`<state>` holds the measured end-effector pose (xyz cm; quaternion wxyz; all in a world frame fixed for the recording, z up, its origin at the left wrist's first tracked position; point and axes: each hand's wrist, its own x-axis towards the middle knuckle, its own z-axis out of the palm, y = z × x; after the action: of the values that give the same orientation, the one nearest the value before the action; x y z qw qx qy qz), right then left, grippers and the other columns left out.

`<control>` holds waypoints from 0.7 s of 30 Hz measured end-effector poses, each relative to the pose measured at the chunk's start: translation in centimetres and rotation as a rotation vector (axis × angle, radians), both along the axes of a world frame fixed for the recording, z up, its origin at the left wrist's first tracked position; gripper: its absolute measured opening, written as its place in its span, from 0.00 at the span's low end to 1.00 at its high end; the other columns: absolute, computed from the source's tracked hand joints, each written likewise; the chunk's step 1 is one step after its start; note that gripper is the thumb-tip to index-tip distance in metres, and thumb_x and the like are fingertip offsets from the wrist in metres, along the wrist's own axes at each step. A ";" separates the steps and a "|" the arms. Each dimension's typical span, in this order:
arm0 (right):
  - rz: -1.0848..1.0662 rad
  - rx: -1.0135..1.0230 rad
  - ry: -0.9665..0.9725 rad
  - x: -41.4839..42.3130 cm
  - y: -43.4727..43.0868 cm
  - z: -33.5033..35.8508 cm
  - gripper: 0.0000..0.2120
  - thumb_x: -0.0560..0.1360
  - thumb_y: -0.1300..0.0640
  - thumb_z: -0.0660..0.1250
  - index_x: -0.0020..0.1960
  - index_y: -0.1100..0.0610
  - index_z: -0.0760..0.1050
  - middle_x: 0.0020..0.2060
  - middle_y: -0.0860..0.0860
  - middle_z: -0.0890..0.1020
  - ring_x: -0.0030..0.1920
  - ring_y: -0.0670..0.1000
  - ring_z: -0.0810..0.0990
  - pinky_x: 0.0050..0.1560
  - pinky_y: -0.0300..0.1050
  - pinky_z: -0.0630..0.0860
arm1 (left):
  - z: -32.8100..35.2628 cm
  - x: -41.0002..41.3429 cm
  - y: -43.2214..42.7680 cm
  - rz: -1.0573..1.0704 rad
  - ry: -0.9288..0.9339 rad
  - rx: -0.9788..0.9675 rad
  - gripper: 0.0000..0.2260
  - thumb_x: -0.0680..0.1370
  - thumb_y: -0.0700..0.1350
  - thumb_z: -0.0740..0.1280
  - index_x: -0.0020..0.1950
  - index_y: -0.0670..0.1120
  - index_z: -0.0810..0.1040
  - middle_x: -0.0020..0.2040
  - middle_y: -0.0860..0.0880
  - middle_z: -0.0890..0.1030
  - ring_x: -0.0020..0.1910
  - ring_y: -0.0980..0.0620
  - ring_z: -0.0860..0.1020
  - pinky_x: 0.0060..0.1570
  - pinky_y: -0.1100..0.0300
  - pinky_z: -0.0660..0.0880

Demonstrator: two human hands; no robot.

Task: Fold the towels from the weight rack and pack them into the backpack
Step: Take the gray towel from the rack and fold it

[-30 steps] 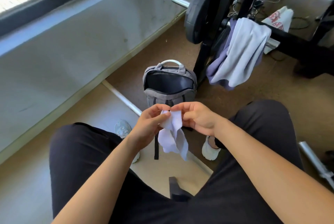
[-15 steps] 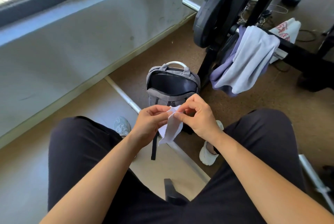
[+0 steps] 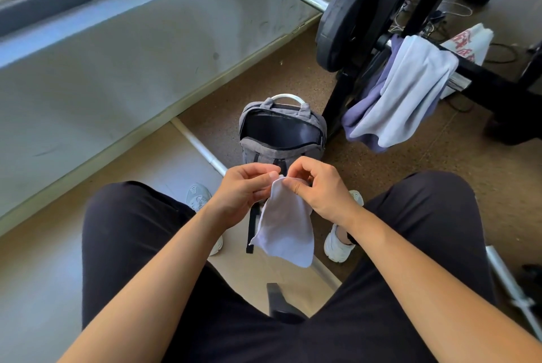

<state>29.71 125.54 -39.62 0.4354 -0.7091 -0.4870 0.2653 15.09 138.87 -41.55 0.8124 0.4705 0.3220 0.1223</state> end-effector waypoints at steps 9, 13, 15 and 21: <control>0.000 -0.037 0.030 0.4 0.3 -1.0 0.05 0.78 0.55 0.71 0.47 0.53 0.76 0.54 0.45 0.82 0.35 0.50 0.78 0.38 0.39 0.75 | 0.5 -0.2 -0.3 -0.105 -0.067 0.340 0.15 0.73 0.33 0.77 0.58 0.42 0.85 0.46 0.42 0.85 0.47 0.44 0.82 0.54 0.53 0.81; 0.118 -0.088 0.133 0.6 0.3 -0.8 0.22 0.74 0.60 0.73 0.64 0.50 0.71 0.62 0.43 0.78 0.36 0.52 0.81 0.41 0.45 0.81 | 0.7 -0.4 -0.3 -0.109 0.014 0.610 0.16 0.73 0.33 0.77 0.57 0.46 0.85 0.42 0.47 0.85 0.39 0.53 0.79 0.44 0.59 0.78; 0.189 -0.157 0.164 0.5 0.2 -0.8 0.27 0.73 0.60 0.74 0.69 0.49 0.69 0.60 0.45 0.79 0.40 0.47 0.81 0.43 0.43 0.81 | 0.8 -0.4 -0.4 -0.120 0.022 0.670 0.16 0.72 0.31 0.76 0.56 0.47 0.85 0.41 0.48 0.85 0.36 0.55 0.77 0.39 0.62 0.75; 0.156 -0.192 0.151 0.4 0.3 -1.4 0.06 0.78 0.50 0.71 0.51 0.52 0.83 0.39 0.50 0.83 0.39 0.43 0.77 0.41 0.43 0.73 | 0.5 -0.3 -0.7 -0.080 0.024 0.651 0.14 0.72 0.30 0.73 0.53 0.44 0.84 0.38 0.49 0.83 0.35 0.51 0.76 0.38 0.61 0.75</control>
<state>30.08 125.86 -41.07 0.3791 -0.6854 -0.4788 0.3965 14.80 138.14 -41.01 0.6198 0.7192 0.2566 0.1811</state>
